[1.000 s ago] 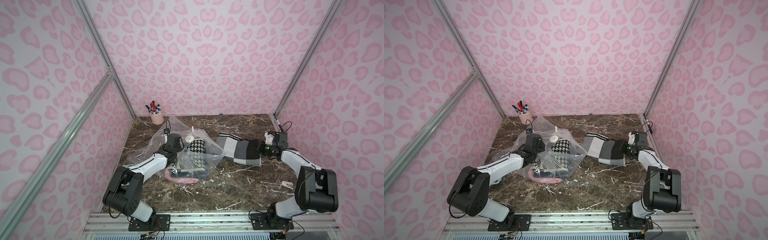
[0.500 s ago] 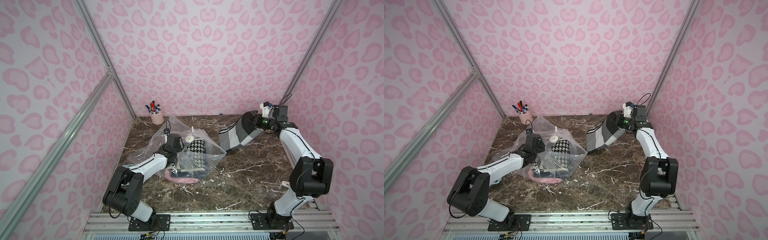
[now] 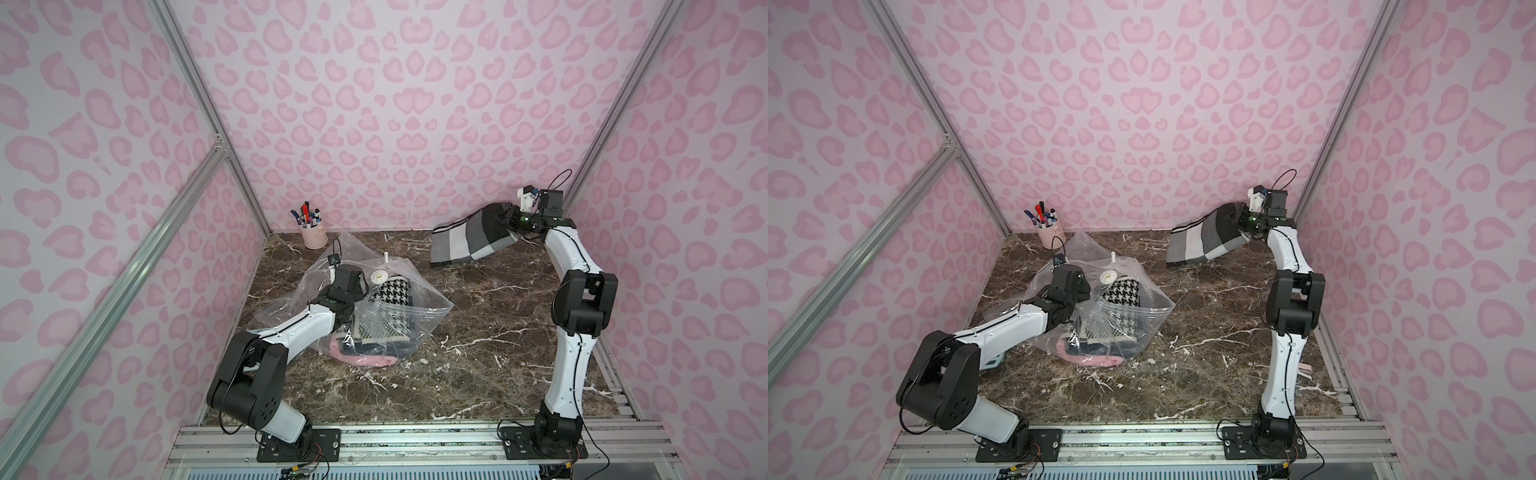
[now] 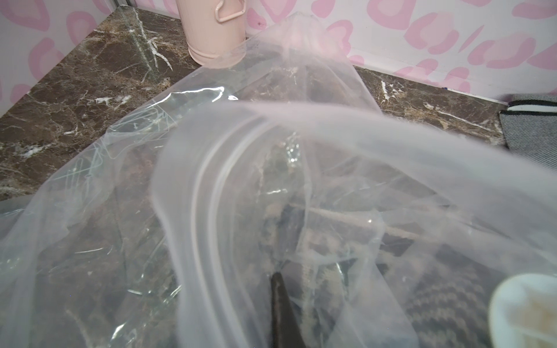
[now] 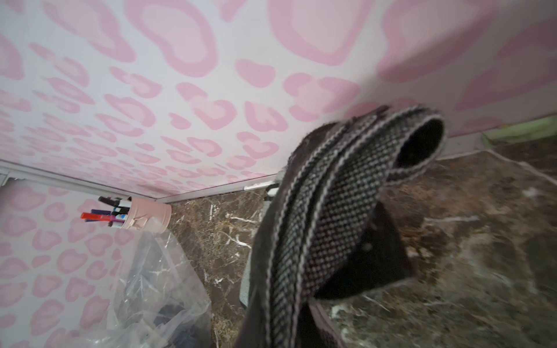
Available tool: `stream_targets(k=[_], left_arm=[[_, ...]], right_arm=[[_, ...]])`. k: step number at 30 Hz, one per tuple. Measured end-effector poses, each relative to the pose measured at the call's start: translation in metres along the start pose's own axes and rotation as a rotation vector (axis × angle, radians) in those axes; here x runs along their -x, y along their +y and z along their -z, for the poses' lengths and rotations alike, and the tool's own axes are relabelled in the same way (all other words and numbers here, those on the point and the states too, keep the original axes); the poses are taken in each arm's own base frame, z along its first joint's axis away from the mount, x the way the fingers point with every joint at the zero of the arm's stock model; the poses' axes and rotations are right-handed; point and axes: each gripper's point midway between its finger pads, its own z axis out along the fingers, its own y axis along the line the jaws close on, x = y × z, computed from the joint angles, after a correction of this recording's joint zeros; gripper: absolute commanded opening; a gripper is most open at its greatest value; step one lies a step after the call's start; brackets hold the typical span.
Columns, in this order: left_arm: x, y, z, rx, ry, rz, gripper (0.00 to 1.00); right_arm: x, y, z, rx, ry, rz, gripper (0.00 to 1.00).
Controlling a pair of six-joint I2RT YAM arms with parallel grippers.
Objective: Take the blanket out of the vacuum bag
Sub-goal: Place the blanket at the corner of the board.
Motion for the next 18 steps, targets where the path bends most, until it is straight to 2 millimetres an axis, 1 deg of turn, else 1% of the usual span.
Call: stream_targets(k=[3,5,8,10,11,13,15,17,18], left_arm=[[0.001,-0.001,-0.001,0.000,-0.001,-0.003,0.04],[0.000,-0.001,-0.003,0.002,0.003,-0.011,0.04],[-0.001,-0.002,-0.005,0.001,0.009,-0.013,0.04],[-0.001,-0.003,-0.006,-0.001,0.012,-0.014,0.04],[-0.001,-0.003,-0.007,-0.002,0.012,-0.013,0.04],[-0.001,-0.004,-0.007,-0.005,0.013,-0.013,0.04],[0.000,-0.005,-0.007,-0.007,0.012,-0.012,0.04],[0.000,-0.005,-0.006,-0.010,0.011,-0.011,0.04],[0.001,-0.005,-0.005,-0.011,0.010,-0.010,0.04]], right_arm=[[-0.009,-0.036,0.018,-0.077,0.008,-0.041,0.00],[-0.021,-0.059,0.036,-0.133,0.010,-0.083,0.00],[-0.039,-0.085,0.063,-0.198,0.003,-0.135,0.00],[-0.051,-0.101,0.075,-0.233,0.000,-0.162,0.00],[-0.057,-0.106,0.077,-0.240,0.003,-0.172,0.00],[-0.065,-0.108,0.077,-0.236,0.009,-0.180,0.00],[-0.063,-0.103,0.074,-0.219,0.005,-0.177,0.00],[-0.053,-0.086,0.068,-0.192,-0.003,-0.145,0.00],[-0.045,-0.071,0.062,-0.169,-0.012,-0.119,0.00]])
